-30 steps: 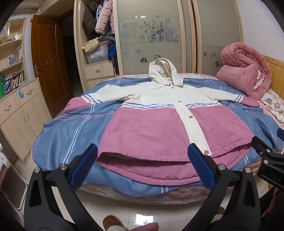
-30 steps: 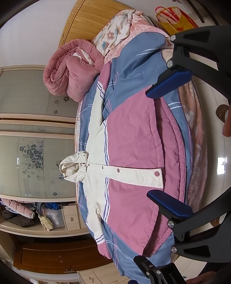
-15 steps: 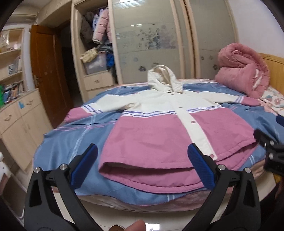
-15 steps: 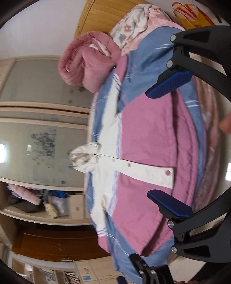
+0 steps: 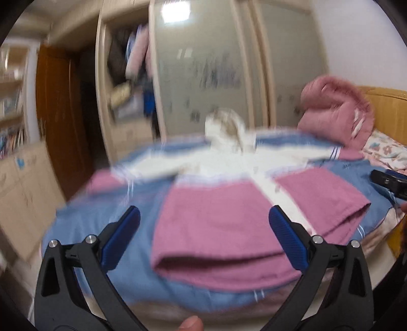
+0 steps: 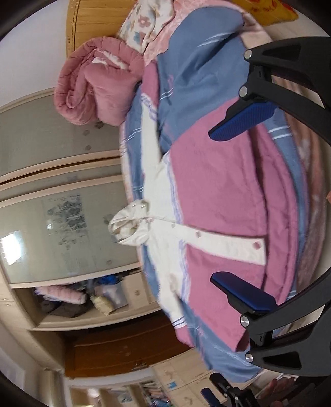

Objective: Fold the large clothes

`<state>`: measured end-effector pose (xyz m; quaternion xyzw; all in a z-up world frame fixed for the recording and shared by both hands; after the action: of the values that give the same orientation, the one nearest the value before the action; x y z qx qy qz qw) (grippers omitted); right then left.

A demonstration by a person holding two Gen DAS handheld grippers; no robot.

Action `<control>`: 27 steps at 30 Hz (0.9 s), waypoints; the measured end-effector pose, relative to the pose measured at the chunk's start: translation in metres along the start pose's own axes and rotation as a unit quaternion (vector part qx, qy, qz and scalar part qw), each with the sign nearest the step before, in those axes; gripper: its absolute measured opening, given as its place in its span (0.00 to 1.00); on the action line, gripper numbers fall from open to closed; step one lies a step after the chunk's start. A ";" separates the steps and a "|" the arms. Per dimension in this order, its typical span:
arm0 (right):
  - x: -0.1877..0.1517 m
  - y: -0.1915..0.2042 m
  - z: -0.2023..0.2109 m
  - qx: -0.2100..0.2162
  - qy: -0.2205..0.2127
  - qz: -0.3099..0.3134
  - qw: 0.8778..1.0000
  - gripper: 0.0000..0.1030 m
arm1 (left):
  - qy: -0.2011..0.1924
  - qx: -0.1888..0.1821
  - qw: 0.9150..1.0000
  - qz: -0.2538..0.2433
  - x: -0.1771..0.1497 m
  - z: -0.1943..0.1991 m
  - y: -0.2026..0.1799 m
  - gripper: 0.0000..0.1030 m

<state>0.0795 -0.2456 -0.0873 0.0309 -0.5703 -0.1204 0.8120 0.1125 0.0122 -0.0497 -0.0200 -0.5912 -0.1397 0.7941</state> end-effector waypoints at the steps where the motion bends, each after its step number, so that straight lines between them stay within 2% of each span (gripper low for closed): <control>1: 0.003 0.003 0.000 0.017 -0.017 -0.008 1.000 0.99 | -0.007 0.010 1.000 -0.009 0.002 0.002 0.002 0.98; 2: 0.002 0.003 -0.003 0.019 -0.023 -0.010 1.000 0.99 | -0.003 0.020 1.000 -0.009 0.000 0.000 0.006 0.98; 5: -0.004 0.010 -0.016 0.025 -0.002 0.000 1.000 0.99 | 0.022 0.032 0.999 0.011 -0.014 -0.011 0.017 0.98; 6: -0.005 0.012 -0.018 0.020 -0.007 0.009 1.000 0.99 | 0.037 0.026 0.999 0.029 -0.021 -0.016 0.023 0.98; 8: -0.006 0.020 -0.020 0.011 -0.032 0.038 0.999 0.99 | 0.040 -0.008 0.996 0.081 -0.029 -0.023 0.032 0.98; 9: -0.005 0.023 -0.017 0.016 -0.062 0.050 0.997 0.99 | 0.049 -0.038 0.990 0.124 -0.034 -0.028 0.037 0.98; 11: -0.003 0.024 -0.020 -0.003 -0.079 0.064 0.995 0.99 | 0.062 -0.070 0.980 0.174 -0.039 -0.036 0.044 0.98; 13: 0.004 0.027 -0.017 0.017 -0.093 0.045 0.994 0.99 | 0.062 -0.073 0.980 0.174 -0.043 -0.043 0.046 0.98; 15: 0.008 0.026 -0.011 0.013 -0.135 0.043 0.990 0.99 | 0.090 -0.067 0.983 0.145 -0.054 -0.052 0.041 0.98; 16: 0.009 0.027 -0.014 0.006 -0.142 0.049 0.989 0.99 | 0.103 -0.058 0.983 0.140 -0.058 -0.055 0.040 0.98; 18: 0.010 0.028 -0.024 0.013 -0.131 0.049 0.990 0.99 | 0.142 -0.041 0.980 0.131 -0.066 -0.064 0.042 0.98; 20: 0.009 0.026 -0.037 0.015 -0.124 0.048 0.991 0.99 | 0.155 -0.049 0.977 0.139 -0.068 -0.068 0.047 0.98; 23: 0.004 0.024 -0.058 0.028 -0.080 0.034 0.996 0.99 | 0.146 -0.090 0.963 0.207 -0.060 -0.070 0.074 0.98; 25: -0.002 0.025 -0.066 0.040 -0.059 0.026 0.997 0.99 | 0.137 -0.091 0.956 0.242 -0.051 -0.073 0.099 0.98; 27: -0.005 0.031 -0.068 0.054 -0.051 0.031 0.997 0.99 | 0.121 -0.077 0.953 0.266 -0.038 -0.077 0.132 0.98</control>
<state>0.1459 -0.2205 -0.1095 0.0504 -0.6175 -0.0659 0.7822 0.2068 0.1318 -0.0906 -0.2204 -0.4511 0.0298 0.8643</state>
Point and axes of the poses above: each gripper's, at about its wrist camera, not at the fingertips, and z roughly against the way its jaws point, y to its left, x to its top, the point moved 9 cm from there along -z, roughly the way its jaws point, and after that the axes turned 3 degrees about -x, right-handed, at the moved point
